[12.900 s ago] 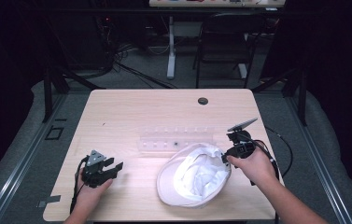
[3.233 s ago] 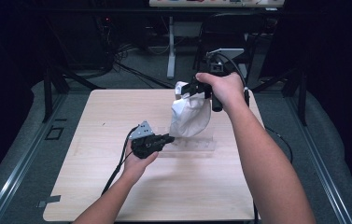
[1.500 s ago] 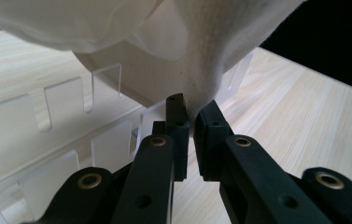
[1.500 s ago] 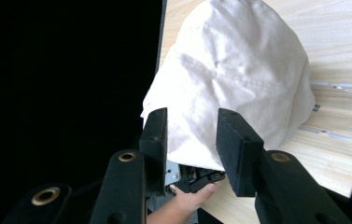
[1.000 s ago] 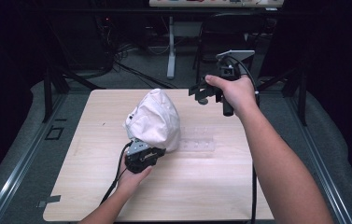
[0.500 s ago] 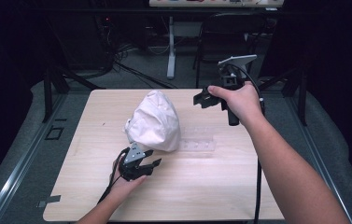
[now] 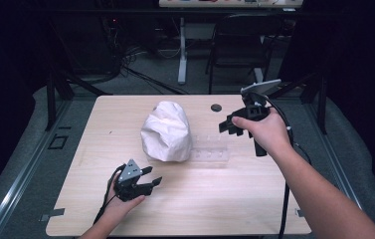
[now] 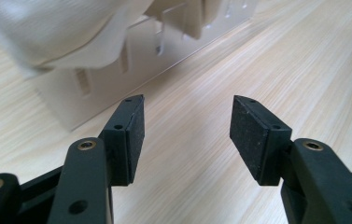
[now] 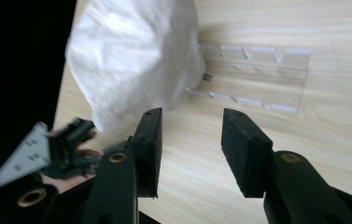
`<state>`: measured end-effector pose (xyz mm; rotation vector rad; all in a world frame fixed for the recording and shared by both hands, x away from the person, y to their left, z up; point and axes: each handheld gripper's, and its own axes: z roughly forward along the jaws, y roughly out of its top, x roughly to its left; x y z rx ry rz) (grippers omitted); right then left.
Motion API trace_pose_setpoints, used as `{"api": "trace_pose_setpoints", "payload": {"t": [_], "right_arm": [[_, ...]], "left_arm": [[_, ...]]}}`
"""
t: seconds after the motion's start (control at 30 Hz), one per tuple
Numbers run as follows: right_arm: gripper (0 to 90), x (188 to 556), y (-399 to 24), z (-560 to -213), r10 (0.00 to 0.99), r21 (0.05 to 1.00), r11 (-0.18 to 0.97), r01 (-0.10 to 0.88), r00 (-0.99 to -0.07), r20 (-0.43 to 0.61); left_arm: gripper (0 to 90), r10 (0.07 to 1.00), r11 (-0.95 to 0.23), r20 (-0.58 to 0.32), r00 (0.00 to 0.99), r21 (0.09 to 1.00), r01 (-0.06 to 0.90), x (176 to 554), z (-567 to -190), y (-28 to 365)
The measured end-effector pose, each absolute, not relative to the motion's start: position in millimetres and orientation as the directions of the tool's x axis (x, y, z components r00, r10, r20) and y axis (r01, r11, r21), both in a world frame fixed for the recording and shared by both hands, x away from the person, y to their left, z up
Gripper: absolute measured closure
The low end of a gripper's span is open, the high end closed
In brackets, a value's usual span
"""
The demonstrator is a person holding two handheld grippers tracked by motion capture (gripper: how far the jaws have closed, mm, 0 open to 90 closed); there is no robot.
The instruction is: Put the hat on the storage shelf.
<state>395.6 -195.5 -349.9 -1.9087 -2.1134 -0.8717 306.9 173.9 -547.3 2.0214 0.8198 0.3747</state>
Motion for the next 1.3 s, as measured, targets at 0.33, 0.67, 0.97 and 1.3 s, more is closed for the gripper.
{"api": "trace_pose_setpoints", "payload": {"t": [0.33,0.67,0.97,1.3], "right_arm": [[55.3,367.9,-209.0,-397.4,0.879,0.355,0.066,0.933,-0.223,0.422],[51.9,336.4,-208.6,-458.2,0.865,0.432,0.119,0.894,-0.307,0.397],[50.7,323.0,-211.4,-507.1,0.873,0.457,0.139,0.879,-0.326,0.363],[50.0,301.5,-227.8,-534.9,0.909,0.624,0.095,0.776,-0.323,0.264]], "left_arm": [[45.6,0.717,-0.334,-0.087,0.692,0.828,0.451,305.8,-555.0,199.1],[45.6,0.752,-0.286,-0.107,0.651,0.837,0.467,308.8,-555.6,211.0],[43.7,0.742,-0.283,-0.134,0.657,0.825,0.489,309.2,-560.8,206.6],[42.2,0.716,-0.282,-0.142,0.684,0.838,0.468,306.9,-562.3,192.2]]}}
